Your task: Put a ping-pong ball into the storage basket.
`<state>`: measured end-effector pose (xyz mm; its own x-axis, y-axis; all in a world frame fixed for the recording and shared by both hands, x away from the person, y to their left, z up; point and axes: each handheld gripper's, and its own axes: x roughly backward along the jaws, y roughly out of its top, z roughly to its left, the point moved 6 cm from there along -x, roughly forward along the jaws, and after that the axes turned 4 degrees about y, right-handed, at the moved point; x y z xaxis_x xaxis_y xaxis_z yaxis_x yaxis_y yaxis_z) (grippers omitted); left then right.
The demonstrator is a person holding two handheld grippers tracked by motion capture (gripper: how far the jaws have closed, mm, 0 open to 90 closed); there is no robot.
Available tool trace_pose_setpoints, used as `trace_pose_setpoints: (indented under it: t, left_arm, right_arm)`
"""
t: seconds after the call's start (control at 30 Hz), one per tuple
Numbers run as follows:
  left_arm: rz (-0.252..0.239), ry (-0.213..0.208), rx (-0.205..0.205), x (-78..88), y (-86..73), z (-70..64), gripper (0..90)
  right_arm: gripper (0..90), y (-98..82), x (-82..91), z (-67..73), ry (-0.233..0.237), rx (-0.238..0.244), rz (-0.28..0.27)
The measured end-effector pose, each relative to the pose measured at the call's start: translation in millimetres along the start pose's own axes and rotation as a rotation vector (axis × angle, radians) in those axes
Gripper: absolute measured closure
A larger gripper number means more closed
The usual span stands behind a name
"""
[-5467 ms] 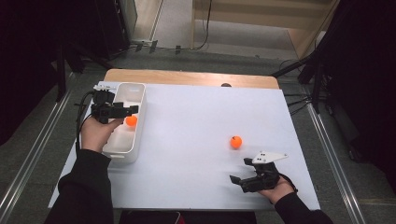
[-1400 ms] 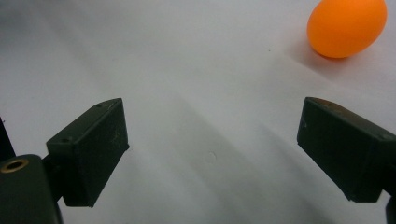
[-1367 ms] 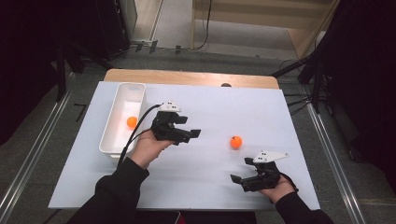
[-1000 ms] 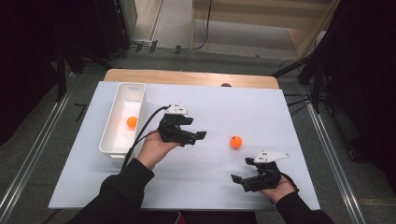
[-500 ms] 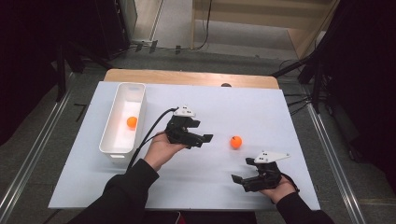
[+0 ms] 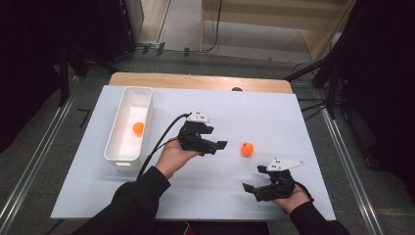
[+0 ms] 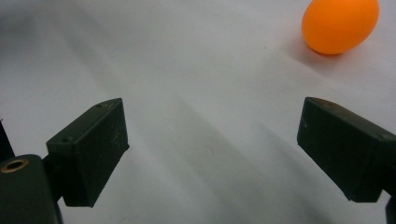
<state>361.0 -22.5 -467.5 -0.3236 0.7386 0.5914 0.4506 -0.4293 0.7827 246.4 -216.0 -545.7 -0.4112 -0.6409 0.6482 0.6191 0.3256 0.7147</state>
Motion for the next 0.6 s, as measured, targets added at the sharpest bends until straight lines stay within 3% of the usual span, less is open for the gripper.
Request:
trace_pose_setpoints:
  t: [0.53,0.6]
  left_arm:
    - [0.029,-0.021,-0.015,-22.9,3.4,-7.9,23.0]
    - [0.026,-0.041,-0.014,-24.3,3.8,-7.7,15.7]
  right_arm:
    - [7.3,-0.2,0.8,0.6,0.003,0.004,-0.001]
    - [7.3,-0.2,0.8,0.6,0.003,0.004,-0.001]
